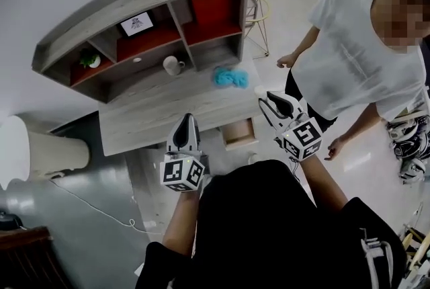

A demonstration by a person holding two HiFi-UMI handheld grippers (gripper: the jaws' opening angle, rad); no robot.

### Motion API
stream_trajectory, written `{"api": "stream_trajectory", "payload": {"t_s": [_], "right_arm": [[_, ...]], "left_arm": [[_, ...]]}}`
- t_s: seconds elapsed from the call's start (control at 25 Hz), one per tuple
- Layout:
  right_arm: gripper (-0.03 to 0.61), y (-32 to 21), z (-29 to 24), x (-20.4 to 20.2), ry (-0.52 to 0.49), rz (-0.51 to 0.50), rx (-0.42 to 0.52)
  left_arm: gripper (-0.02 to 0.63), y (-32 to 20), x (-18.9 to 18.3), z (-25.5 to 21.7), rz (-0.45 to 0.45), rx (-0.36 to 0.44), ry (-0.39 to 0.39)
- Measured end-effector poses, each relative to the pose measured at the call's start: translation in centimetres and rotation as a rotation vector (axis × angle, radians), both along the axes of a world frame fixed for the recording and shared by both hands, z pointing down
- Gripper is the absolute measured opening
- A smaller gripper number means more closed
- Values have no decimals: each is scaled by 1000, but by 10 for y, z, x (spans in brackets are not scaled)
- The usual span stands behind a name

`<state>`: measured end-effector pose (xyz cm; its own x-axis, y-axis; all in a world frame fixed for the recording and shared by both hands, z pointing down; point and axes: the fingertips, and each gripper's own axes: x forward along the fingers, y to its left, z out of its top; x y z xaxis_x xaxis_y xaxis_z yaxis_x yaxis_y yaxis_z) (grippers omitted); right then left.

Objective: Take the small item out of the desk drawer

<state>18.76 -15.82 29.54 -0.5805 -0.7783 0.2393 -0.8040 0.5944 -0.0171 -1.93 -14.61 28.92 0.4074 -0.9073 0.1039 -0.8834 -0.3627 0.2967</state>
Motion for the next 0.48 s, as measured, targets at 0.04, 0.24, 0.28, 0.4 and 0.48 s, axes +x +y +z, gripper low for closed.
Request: {"api": "stream_trajectory", "payload": {"t_s": [0.04,0.24,0.28,0.4,0.48], "right_arm": [[95,-3,-11,7,-28,16,14],[95,-17,-49,30,-94,75,90],[95,-19,-53,34,-96,80,100],[95,-25,-60,41,-95,84,121],[94,-27,-63,44,-98,85,128]], "left_arm": [[11,-4,5,-5,0,4,-3],[11,-22,20,-28,-3,44,-43],[11,-25,24,-32,-3,52,-50],[11,-32,34,-40,-6,72,-62],[11,-35,39,-45,-10,84,-70]]}}
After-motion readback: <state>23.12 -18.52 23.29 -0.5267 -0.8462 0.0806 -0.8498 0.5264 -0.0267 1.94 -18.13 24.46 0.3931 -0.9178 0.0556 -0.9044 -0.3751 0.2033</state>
